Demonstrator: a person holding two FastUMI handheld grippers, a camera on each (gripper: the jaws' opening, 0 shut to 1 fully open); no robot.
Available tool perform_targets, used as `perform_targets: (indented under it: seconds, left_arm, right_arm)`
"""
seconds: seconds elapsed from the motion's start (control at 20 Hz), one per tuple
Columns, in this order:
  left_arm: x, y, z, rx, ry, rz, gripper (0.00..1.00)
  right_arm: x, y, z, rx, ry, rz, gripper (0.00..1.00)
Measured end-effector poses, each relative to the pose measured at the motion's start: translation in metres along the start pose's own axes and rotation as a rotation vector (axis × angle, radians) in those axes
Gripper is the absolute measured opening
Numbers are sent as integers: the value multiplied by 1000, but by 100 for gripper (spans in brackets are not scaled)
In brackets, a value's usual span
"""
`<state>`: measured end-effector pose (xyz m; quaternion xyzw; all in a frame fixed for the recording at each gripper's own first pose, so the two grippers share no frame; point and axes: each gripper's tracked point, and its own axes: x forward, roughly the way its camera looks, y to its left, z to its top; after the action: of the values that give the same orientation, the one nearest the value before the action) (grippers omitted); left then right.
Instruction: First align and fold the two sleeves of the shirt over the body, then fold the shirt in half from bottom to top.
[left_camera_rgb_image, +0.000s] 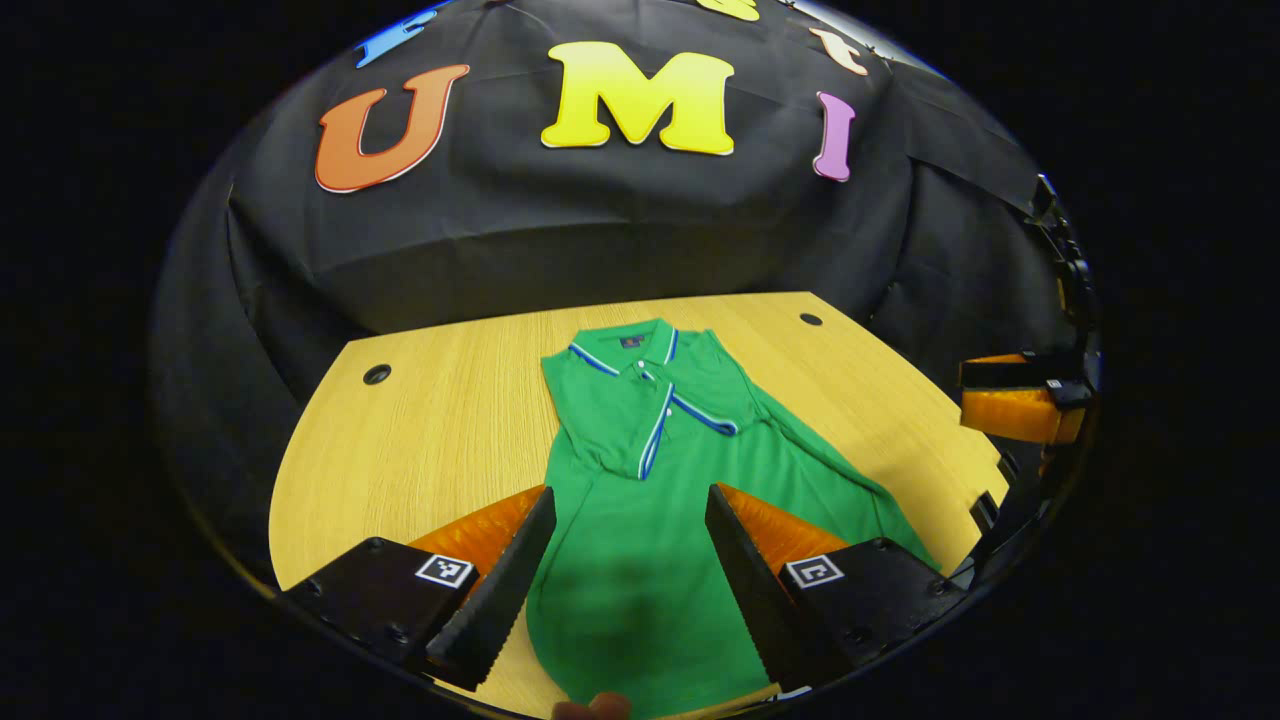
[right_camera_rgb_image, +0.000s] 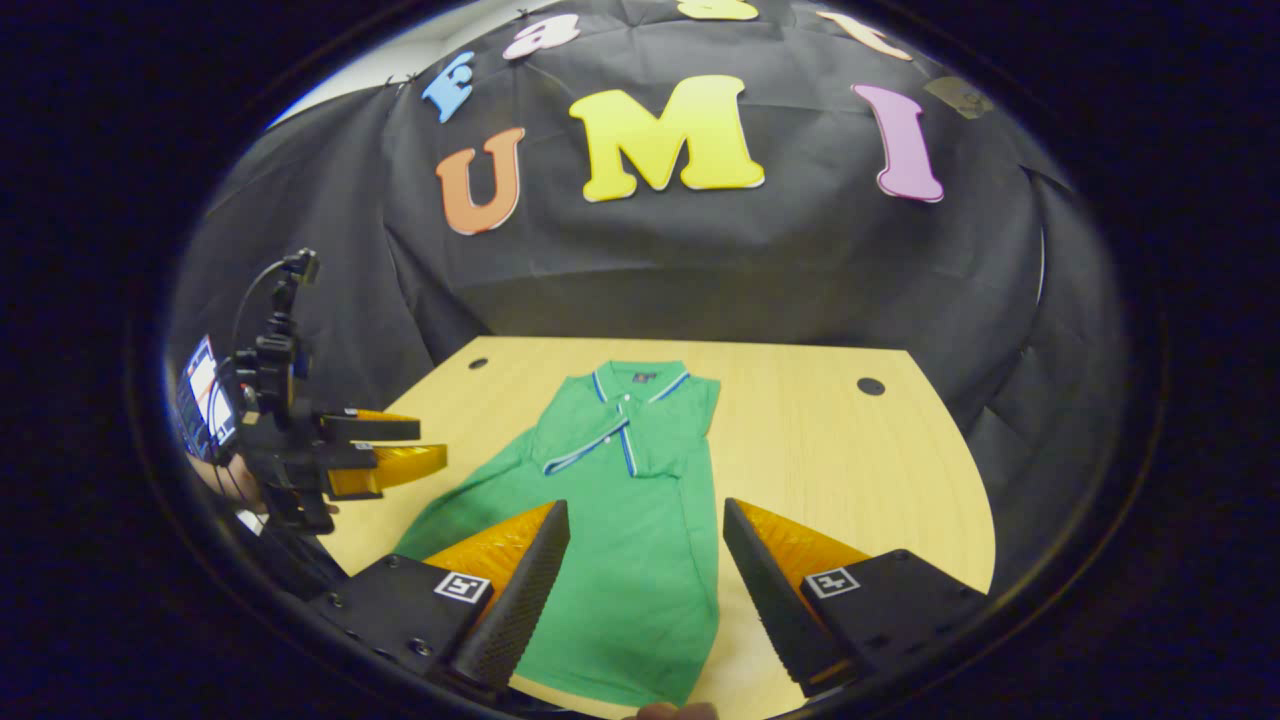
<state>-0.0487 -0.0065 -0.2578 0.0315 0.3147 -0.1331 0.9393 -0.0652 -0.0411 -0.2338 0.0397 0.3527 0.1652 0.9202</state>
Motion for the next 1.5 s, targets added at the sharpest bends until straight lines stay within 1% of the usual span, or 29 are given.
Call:
perform_targets:
  seconds: [0.05, 0.1, 0.15, 0.2, 0.25, 0.35, 0.4, 0.45, 0.6, 0.65, 0.7, 0.75, 0.8, 0.9, 0.95, 1.0, 1.1, 1.15, 1.2, 1.3, 1.35, 1.4, 1.45, 1.5]
  left_arm:
    - [-6, 4, -16, 6, 38, 1, 97]
    - [-13, 8, -33, 6, 74, 3, 97]
    - [-22, 10, -49, 1, 102, 3, 98]
    - [-28, 12, -63, -5, 130, 6, 98]
    - [-38, 14, -79, -10, 163, 11, 98]
    - [-55, 15, -111, -8, 227, 11, 98]
    - [-62, 14, -127, -1, 262, 9, 98]
    - [-70, 13, -145, 1, 301, 7, 98]
    - [-85, 3, -181, -42, 373, -7, 98]
    - [-85, 2, -190, -54, 385, -6, 98]
    - [-85, 4, -197, -61, 399, 0, 98]
    - [-86, 3, -205, -68, 412, 1, 98]
    - [-85, 2, -210, -76, 419, 0, 98]
    - [-81, 0, -217, -83, 428, 0, 98]
    - [-78, 0, -219, -86, 432, 3, 98]
    - [-76, -1, -221, -91, 435, 4, 100]
    - [-72, -4, -227, -80, 447, 10, 98]
    - [-72, -5, -227, -63, 441, 5, 98]
    - [-73, -5, -229, -49, 443, 12, 97]
    - [-70, -2, -230, -19, 443, 40, 98]
    - [-68, -3, -230, -14, 432, 46, 100]
    - [-69, -3, -229, -25, 427, 54, 98]
    - [-68, -3, -229, -34, 424, 60, 99]
    - [-69, -4, -230, -34, 421, 61, 99]
  right_arm:
    - [-3, -1, -13, 7, 32, 8, 98]
    - [-5, -1, -29, 14, 70, 10, 98]
    - [-6, -3, -46, 15, 112, 7, 93]
    - [-9, -6, -63, 11, 150, 0, 98]
    - [-12, -7, -78, 6, 181, -4, 98]
    - [-20, -3, -104, 7, 232, 5, 98]
    - [-23, 1, -119, 8, 264, 12, 93]
    - [-25, 1, -133, -1, 294, 7, 98]
    - [-30, -6, -169, -52, 363, -26, 98]
    - [-31, -7, -180, -54, 388, -32, 93]
    - [-32, -10, -189, -55, 413, -44, 98]
    - [-32, -13, -197, -55, 437, -55, 98]
    - [-32, -15, -204, -53, 454, -62, 93]
    - [-30, -18, -214, -57, 481, -74, 93]
    - [-29, -19, -217, -60, 491, -79, 98]
    - [-28, -19, -222, -61, 502, -85, 98]
    - [-23, -17, -230, -61, 523, -84, 98]
    - [-23, -17, -233, -67, 530, -82, 93]
    - [-21, -15, -235, -81, 532, -80, 98]
    - [-22, -9, -235, -118, 525, -79, 98]
    - [-22, -6, -236, -132, 526, -78, 98]
    - [-23, -5, -236, -129, 523, -80, 98]
    - [-24, -5, -237, -125, 524, -82, 98]
    - [-23, -6, -238, -124, 531, -84, 94]
